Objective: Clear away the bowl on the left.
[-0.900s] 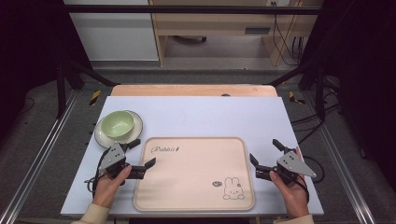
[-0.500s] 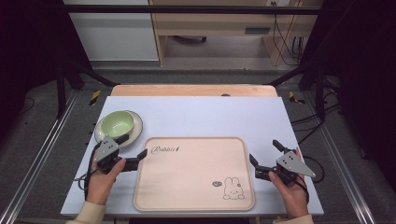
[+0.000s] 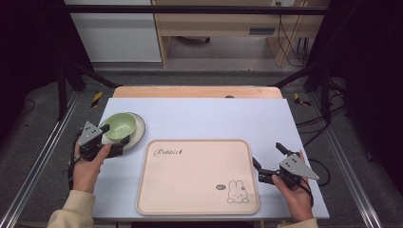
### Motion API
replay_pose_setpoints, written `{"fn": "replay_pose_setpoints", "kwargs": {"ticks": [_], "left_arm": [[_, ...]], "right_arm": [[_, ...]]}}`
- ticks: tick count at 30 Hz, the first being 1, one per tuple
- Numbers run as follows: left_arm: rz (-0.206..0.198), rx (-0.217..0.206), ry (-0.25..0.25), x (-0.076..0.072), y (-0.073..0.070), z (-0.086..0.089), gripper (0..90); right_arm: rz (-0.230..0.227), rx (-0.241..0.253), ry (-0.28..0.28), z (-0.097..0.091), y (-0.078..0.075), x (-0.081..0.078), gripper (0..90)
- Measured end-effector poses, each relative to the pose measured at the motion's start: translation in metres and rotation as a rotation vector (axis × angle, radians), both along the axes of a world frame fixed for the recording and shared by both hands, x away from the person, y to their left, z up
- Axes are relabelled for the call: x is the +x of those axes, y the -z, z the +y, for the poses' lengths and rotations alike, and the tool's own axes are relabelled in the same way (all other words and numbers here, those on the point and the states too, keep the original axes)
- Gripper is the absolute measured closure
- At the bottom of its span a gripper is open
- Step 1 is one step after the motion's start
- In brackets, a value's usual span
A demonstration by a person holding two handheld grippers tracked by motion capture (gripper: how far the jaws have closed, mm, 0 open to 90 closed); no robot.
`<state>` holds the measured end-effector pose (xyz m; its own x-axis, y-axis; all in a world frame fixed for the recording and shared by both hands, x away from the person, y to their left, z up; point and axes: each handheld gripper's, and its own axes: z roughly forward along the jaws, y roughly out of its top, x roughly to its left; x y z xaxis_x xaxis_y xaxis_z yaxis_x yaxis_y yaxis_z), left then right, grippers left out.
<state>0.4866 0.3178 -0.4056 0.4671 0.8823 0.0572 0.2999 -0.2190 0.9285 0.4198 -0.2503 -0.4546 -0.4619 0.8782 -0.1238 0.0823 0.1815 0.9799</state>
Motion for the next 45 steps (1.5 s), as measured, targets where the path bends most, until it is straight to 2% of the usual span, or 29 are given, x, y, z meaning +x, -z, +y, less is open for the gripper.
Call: {"fn": "replay_pose_setpoints", "kwargs": {"ticks": [5, 8, 11, 16, 27, 34, 40, 42, 45], "left_arm": [[0.045, -0.013, -0.01, 0.008, -0.002, 0.006, 9.5], [0.053, -0.006, -0.023, 0.011, -0.006, 0.009, 8.6], [0.063, -0.018, -0.038, 0.015, -0.008, 0.012, 7.4], [0.091, 0.006, -0.036, 0.02, -0.011, 0.017, 7.7], [0.072, 0.01, -0.04, 0.023, -0.024, 0.021, 7.3], [0.072, 0.046, -0.048, 0.034, -0.028, 0.023, 7.0], [0.085, 0.052, -0.074, 0.045, -0.025, 0.024, 7.1], [0.096, 0.06, -0.09, 0.049, -0.023, 0.025, 7.1], [0.118, 0.051, -0.121, 0.055, -0.019, 0.026, 7.8]], "right_arm": [[0.005, -0.002, 0.001, 0.0, 0.0, 0.0, 3.2], [0.002, 0.004, 0.003, 0.0, 0.0, 0.0, 3.2], [0.003, 0.002, 0.0, 0.0, 0.0, 0.0, 3.2], [0.003, 0.008, -0.011, 0.002, 0.0, 0.0, 3.2], [0.001, -0.002, -0.009, 0.003, 0.0, 0.0, 3.2], [0.001, -0.001, -0.009, 0.003, 0.0, 0.0, 3.2], [0.002, 0.003, -0.011, 0.003, -0.001, 0.0, 3.2], [0.005, 0.001, -0.012, 0.004, -0.001, -0.001, 3.2], [0.004, -0.004, -0.011, 0.004, -0.001, -0.001, 3.3]]}}
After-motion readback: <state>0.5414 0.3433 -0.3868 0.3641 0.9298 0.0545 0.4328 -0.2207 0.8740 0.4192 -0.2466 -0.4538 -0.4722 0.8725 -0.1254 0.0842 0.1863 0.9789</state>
